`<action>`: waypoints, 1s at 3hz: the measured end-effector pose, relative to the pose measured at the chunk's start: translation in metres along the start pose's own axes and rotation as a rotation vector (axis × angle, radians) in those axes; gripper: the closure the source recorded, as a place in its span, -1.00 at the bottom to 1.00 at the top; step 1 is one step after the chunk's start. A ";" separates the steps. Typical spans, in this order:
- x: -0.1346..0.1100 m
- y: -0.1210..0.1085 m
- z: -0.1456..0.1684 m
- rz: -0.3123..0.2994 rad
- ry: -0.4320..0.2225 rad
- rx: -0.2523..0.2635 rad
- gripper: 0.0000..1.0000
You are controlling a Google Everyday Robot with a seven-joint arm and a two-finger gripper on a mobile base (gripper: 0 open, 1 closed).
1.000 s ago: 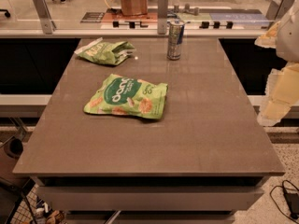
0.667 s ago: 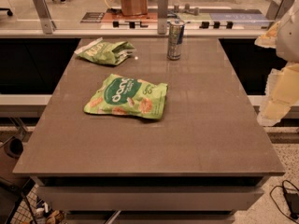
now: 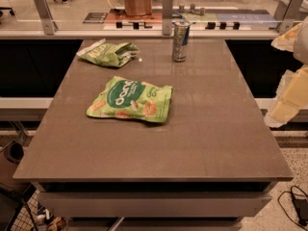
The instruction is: Knock redbull can over
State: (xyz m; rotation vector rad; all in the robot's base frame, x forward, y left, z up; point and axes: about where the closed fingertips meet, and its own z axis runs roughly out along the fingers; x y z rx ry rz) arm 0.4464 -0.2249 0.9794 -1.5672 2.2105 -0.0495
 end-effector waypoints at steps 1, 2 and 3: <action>0.005 -0.007 0.006 0.092 -0.075 0.045 -1.00; 0.007 -0.023 0.010 0.180 -0.121 0.125 -1.00; 0.008 -0.046 0.015 0.266 -0.167 0.221 -1.00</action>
Offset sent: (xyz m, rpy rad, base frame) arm 0.0457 -0.0249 -0.0071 0.2046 -0.2063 -0.2981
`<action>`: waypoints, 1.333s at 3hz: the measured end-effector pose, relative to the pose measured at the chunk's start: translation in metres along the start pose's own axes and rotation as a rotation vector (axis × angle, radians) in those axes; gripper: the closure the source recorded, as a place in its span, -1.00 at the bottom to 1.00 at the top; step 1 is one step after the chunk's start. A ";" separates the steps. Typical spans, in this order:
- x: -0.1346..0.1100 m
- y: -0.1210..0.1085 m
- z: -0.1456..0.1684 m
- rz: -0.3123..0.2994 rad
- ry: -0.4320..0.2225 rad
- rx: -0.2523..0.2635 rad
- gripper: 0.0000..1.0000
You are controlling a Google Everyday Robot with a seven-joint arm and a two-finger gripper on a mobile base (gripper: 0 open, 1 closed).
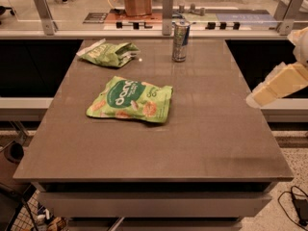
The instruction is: Knock redbull can over
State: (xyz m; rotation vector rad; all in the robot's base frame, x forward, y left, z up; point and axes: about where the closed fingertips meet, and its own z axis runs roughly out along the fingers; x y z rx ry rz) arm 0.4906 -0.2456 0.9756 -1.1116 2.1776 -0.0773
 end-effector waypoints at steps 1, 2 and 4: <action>-0.004 -0.020 0.015 0.081 -0.080 0.074 -1.00; -0.011 -0.031 0.031 0.143 -0.167 0.115 -1.00; -0.037 -0.052 0.058 0.214 -0.340 0.153 -1.00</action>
Offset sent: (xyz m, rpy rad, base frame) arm 0.0717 -0.0057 -0.0152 0.2668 -0.2450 -0.1709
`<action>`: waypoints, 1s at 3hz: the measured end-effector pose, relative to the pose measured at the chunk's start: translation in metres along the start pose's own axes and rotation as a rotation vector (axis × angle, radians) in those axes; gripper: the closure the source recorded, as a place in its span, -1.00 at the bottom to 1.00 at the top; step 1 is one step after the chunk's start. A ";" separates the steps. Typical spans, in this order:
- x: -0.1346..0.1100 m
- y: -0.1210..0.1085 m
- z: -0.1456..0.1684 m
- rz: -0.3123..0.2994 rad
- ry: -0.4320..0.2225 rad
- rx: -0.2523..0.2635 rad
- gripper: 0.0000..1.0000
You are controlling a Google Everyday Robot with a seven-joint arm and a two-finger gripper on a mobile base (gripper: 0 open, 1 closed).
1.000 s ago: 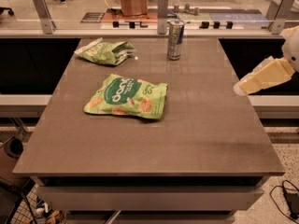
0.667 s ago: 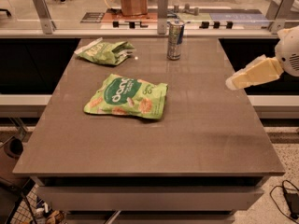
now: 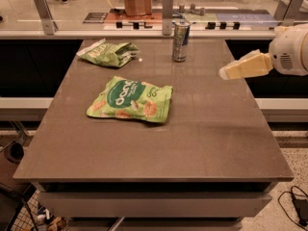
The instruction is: Knock redbull can over
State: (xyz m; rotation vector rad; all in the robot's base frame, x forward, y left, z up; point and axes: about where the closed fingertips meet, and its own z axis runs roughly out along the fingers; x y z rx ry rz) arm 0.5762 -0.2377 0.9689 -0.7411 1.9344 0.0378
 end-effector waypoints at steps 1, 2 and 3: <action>-0.010 -0.005 0.024 0.026 -0.071 -0.014 -1.00; -0.018 -0.007 0.048 0.045 -0.125 -0.038 -1.00; -0.018 -0.007 0.048 0.045 -0.125 -0.038 -1.00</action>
Offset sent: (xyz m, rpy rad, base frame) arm 0.0713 0.0233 -0.0106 0.1665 -0.0971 0.0653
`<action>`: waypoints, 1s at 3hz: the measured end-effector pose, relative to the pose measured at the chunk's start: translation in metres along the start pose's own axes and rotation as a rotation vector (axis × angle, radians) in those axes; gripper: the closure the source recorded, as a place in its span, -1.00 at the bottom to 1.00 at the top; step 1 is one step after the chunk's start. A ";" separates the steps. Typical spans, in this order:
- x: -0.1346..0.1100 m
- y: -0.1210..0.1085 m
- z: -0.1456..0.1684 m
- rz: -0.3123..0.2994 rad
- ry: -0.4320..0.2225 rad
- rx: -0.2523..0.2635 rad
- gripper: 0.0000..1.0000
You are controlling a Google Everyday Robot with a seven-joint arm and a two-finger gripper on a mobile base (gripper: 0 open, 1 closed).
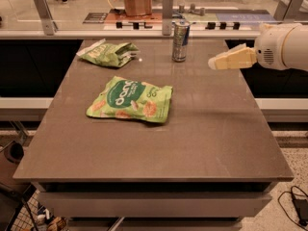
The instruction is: Knock redbull can over
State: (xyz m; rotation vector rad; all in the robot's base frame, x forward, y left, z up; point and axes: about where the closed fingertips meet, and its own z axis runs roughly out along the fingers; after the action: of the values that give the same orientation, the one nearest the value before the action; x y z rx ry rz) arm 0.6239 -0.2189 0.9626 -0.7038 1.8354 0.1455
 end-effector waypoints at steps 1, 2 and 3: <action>-0.002 -0.002 0.016 0.013 -0.026 -0.001 -1.00; -0.007 0.001 0.047 0.033 -0.070 -0.030 -1.00; -0.010 0.005 0.075 0.051 -0.094 -0.063 -1.00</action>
Offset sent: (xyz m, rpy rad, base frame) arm 0.0707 0.0389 -0.0225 0.1276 -0.0495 0.0570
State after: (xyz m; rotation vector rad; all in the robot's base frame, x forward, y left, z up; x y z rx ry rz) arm 0.6849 -0.1793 0.9418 -0.6827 1.7656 0.2665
